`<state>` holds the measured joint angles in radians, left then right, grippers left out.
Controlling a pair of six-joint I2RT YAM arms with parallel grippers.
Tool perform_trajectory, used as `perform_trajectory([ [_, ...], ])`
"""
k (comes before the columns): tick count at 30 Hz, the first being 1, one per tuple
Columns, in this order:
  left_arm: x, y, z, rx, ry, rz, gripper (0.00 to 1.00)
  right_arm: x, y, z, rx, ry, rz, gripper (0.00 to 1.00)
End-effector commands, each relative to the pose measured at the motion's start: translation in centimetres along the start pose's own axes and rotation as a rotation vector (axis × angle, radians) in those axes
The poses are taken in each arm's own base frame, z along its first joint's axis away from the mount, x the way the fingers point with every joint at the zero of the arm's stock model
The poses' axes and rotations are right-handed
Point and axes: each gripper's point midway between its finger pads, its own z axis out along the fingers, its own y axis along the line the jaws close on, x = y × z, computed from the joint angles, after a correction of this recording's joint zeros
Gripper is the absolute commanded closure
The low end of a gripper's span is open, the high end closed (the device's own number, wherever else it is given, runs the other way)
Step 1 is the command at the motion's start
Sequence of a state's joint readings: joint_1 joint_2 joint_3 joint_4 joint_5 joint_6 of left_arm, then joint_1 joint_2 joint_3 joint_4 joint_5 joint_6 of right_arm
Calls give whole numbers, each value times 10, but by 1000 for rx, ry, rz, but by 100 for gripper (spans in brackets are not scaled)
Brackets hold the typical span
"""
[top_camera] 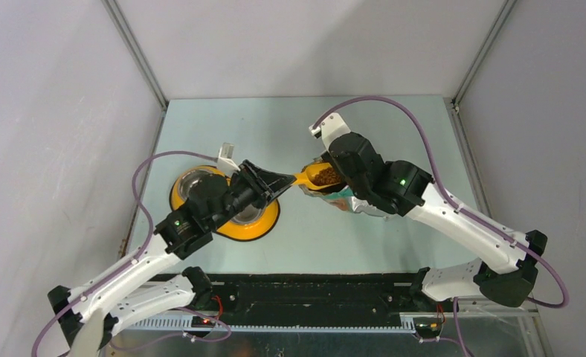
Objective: Serve the pet food
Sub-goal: Collect the pet food from the pet food bag.
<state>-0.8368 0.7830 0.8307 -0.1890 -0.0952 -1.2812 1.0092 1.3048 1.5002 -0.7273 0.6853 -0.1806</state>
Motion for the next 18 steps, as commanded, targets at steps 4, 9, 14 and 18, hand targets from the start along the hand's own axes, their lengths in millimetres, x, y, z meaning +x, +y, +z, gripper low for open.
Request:
perform_trajectory([
  [4, -13, 10, 12, 38, -105, -143, 100, -62, -47, -46, 77, -275, 368, 100],
  [9, -22, 4, -3, 190, -165, -246, 100, -60, -61, -57, 113, -309, 442, 100],
  [14, -20, 10, -9, 233, -167, -264, 100, -59, -63, -60, 110, -320, 460, 100],
  [18, -17, 7, -16, 287, -147, -281, 100, -57, -67, -61, 126, -323, 471, 100],
])
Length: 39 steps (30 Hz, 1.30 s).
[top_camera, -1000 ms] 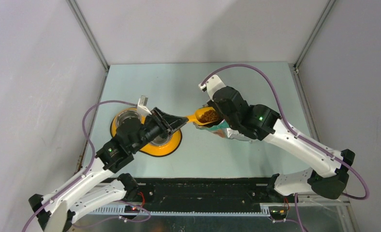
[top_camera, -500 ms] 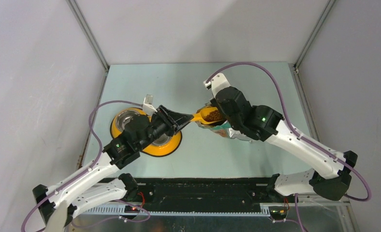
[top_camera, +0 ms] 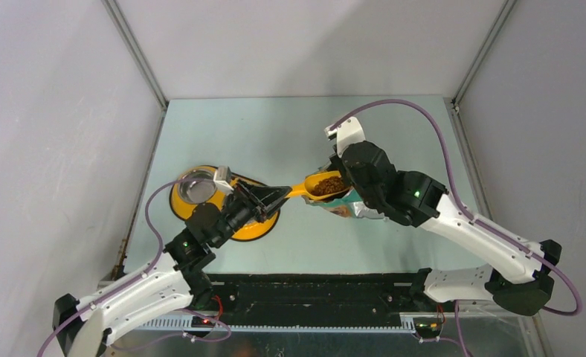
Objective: Serve the pet food
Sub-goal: Collect the pet food from the pet food bag, then pour the pet food into the pet food bowl.
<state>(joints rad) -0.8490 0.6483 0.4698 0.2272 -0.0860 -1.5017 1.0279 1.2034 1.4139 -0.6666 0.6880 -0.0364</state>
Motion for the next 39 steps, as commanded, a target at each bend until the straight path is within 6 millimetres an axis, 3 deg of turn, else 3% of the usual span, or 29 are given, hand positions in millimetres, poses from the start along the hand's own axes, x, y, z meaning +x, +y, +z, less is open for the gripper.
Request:
perform_trajectory([
  [1, -25, -25, -7, 118, -122, -36, 100, -73, -55, -41, 127, -275, 287, 100],
  [14, -39, -31, -33, 142, -188, -43, 100, -74, -66, -49, 159, -298, 317, 100],
  [23, -75, -24, -62, 102, -380, 4, 100, -73, -68, -50, 165, -306, 327, 100],
  [32, -124, 18, -111, -77, -653, 72, 100, -73, -71, -49, 188, -311, 327, 100],
  [35, -132, 22, -129, -81, -696, 67, 100, -73, -72, -47, 195, -311, 321, 100],
  [39, -139, 42, -153, -146, -735, 72, 100, -73, -72, -45, 206, -306, 313, 100],
])
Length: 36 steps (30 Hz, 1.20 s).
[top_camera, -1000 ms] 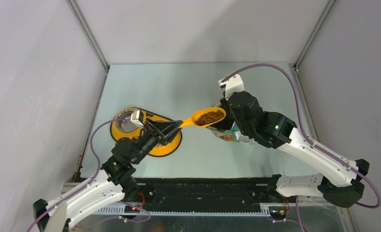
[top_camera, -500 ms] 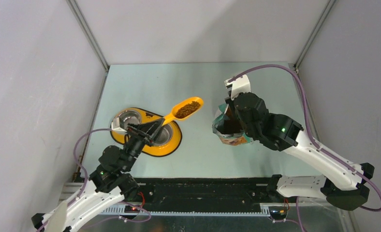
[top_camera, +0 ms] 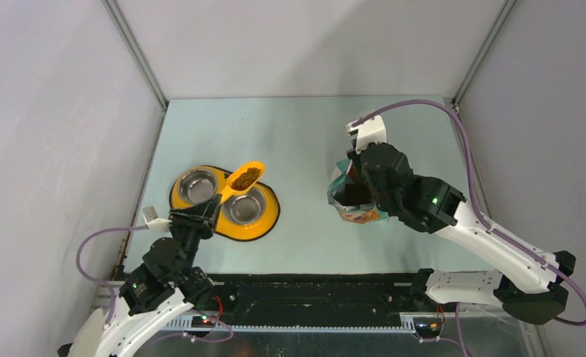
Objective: Serve the pet food
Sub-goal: Pour the pet food into the pet food bowl.
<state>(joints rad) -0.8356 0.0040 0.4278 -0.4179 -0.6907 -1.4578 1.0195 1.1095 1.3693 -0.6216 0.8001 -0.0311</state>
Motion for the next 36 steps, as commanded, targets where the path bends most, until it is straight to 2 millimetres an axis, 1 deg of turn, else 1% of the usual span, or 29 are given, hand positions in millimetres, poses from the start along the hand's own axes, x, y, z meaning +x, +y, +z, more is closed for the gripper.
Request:
perform_trajectory([
  [1, -43, 14, -21, -46, -130, 13, 100, -69, -34, -17, 94, -225, 249, 100],
  [6, -56, 41, -35, -162, -148, 60, 100, -68, -36, -14, 108, -220, 244, 100],
  [10, -60, 52, -38, -228, -158, 111, 100, -67, -34, -11, 113, -213, 233, 100],
  [15, -60, 53, -33, -270, -170, 173, 100, -65, -33, -7, 118, -206, 224, 100],
  [20, -54, 56, -24, -337, -174, 251, 100, -64, -34, -5, 125, -201, 218, 100],
  [24, -50, 51, -17, -349, -177, 297, 100, -64, -36, -4, 134, -199, 216, 100],
  [25, -50, 53, -15, -364, -182, 309, 100, -63, -37, -4, 138, -199, 216, 100],
  [31, -45, 58, -11, -417, -176, 360, 100, -63, -39, -3, 146, -197, 212, 100],
  [36, -45, 56, -8, -438, -180, 400, 100, -62, -38, -2, 146, -193, 207, 100],
])
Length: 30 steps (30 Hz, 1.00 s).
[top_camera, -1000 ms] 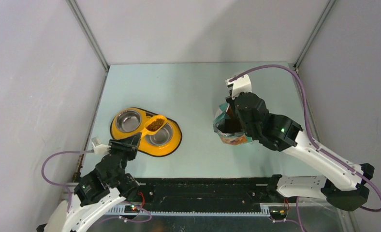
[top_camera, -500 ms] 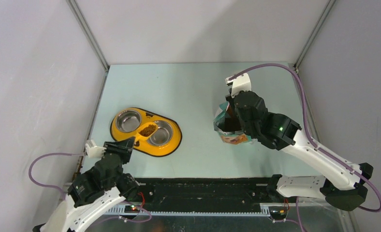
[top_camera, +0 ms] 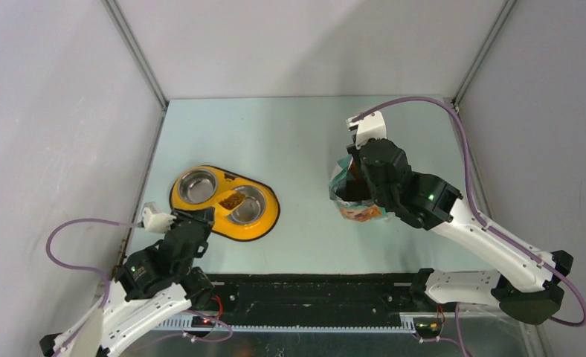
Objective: Serve the pet food
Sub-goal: Pour the pet food into the pet food bowl.
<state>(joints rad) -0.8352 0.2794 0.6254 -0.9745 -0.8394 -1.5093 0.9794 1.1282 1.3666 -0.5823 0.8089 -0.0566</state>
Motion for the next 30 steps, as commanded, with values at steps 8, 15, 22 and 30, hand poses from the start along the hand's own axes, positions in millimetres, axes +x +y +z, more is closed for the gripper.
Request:
perform_trajectory([
  [8, -18, -14, 1, -85, -80, 100, 100, -60, -31, -12, 101, -186, 215, 100],
  [15, -17, -10, 2, -109, -77, 117, 100, -60, -31, -12, 100, -186, 214, 100],
  [22, -19, -12, -2, -147, -60, 203, 100, -59, -29, -10, 98, -181, 198, 100],
  [30, -21, -26, -6, -179, -26, 357, 100, -56, -26, -6, 89, -137, 151, 100],
])
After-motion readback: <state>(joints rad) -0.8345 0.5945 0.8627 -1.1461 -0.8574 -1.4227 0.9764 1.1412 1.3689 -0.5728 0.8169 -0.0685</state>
